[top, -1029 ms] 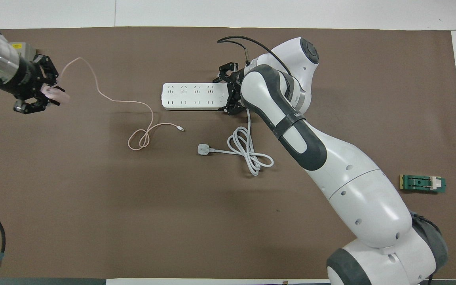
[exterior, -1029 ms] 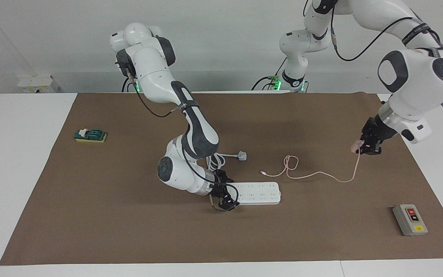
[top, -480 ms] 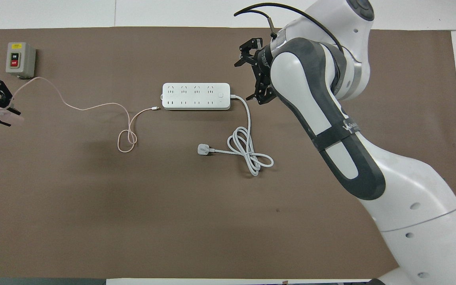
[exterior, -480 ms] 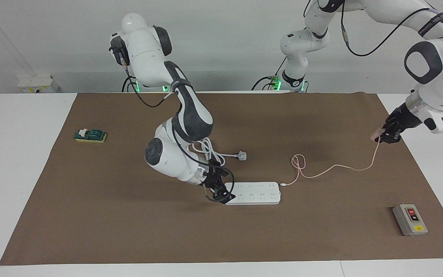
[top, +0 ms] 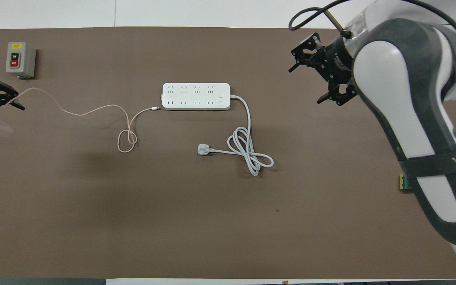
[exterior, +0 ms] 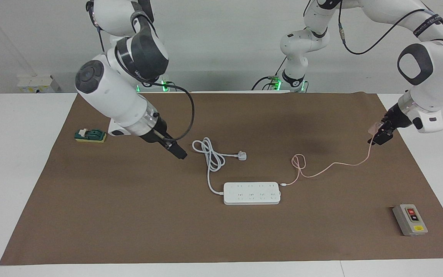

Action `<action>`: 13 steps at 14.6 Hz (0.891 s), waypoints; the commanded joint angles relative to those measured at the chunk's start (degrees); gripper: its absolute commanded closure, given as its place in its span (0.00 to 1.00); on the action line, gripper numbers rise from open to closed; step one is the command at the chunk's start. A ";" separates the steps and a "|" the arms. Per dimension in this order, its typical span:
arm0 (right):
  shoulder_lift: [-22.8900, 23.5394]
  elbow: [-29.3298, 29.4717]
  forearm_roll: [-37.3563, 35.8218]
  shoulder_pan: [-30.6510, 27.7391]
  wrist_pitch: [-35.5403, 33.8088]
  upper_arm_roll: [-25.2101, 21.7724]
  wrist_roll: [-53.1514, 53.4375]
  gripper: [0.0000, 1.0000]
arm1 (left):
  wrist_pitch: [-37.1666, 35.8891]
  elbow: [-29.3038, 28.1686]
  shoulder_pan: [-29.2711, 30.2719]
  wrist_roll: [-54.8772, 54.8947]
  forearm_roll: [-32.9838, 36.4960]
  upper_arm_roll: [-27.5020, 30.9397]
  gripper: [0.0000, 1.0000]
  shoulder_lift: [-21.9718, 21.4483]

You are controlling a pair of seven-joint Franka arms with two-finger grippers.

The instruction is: Unplug charger and place it aside

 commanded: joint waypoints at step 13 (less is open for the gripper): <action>-19.89 -15.53 -21.25 -8.50 -4.63 0.96 -52.34 0.00 | -0.28 -0.05 -0.57 12.55 0.50 -0.62 0.00 -4.25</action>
